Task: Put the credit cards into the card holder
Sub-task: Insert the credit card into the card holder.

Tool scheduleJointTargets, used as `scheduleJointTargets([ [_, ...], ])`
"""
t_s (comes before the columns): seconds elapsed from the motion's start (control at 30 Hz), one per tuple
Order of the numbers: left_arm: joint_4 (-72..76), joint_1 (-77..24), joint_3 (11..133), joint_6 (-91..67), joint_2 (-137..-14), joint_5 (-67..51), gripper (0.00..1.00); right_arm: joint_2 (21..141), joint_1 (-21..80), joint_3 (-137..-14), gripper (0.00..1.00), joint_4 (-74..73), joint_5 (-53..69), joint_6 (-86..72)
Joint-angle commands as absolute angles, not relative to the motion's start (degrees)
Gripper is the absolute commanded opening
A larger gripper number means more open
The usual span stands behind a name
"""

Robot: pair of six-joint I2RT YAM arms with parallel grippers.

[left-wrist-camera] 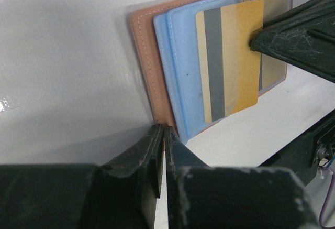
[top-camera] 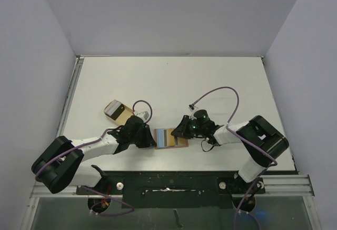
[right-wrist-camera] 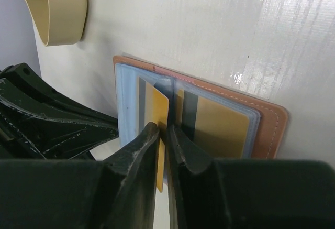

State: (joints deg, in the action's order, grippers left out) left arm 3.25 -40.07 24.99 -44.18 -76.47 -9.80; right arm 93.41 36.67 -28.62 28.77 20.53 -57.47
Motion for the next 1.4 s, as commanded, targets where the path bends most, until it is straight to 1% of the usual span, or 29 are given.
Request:
scheduleJointTargets([
  [0.0,5.2,-40.8,25.0,-44.1,-76.0,-10.1,0.05,93.0,37.8,-31.1,0.18,25.1,18.2,-55.7],
  [0.13,5.2,-40.8,24.9,-44.0,-76.3,-9.9,0.05,90.0,38.0,-32.7,0.36,18.5,15.7,-53.2],
  [0.2,5.3,-40.8,24.8,-43.9,-76.5,-10.0,0.05,88.7,38.2,-33.2,0.41,16.3,15.0,-52.4],
  [0.33,5.5,-40.8,24.9,-43.9,-76.6,-9.9,0.05,88.3,39.1,-36.2,0.46,10.3,13.3,-50.6],
  [0.47,5.4,-40.8,25.2,-43.7,-76.6,-9.8,0.05,89.0,41.2,-39.0,0.48,6.5,10.8,-49.2],
  [0.63,5.2,-40.8,25.4,-43.4,-76.7,-9.8,0.05,90.8,42.2,-39.3,0.49,7.3,10.9,-50.4],
  [0.9,5.6,-40.8,25.7,-43.3,-76.5,-9.7,0.05,93.1,43.5,-39.3,0.48,13.3,14.2,-52.9],
  [1.03,5.9,-40.8,25.4,-43.6,-76.4,-9.7,0.05,93.6,43.9,-39.2,0.40,14.1,14.7,-53.3],
  [1.2,5.2,-40.8,25.4,-43.5,-75.7,-9.3,0.05,93.0,43.9,-38.3,0.26,14.2,14.5,-53.4],
  [1.27,4.2,-40.7,25.6,-43.2,-75.1,-8.5,0.06,92.8,43.9,-38.2,0.23,13.8,14.2,-53.3],
  [1.37,2.9,-40.7,25.8,-43.1,-73.8,-7.0,0.06,92.5,43.9,-38.3,0.21,11.4,13.2,-52.7],
])
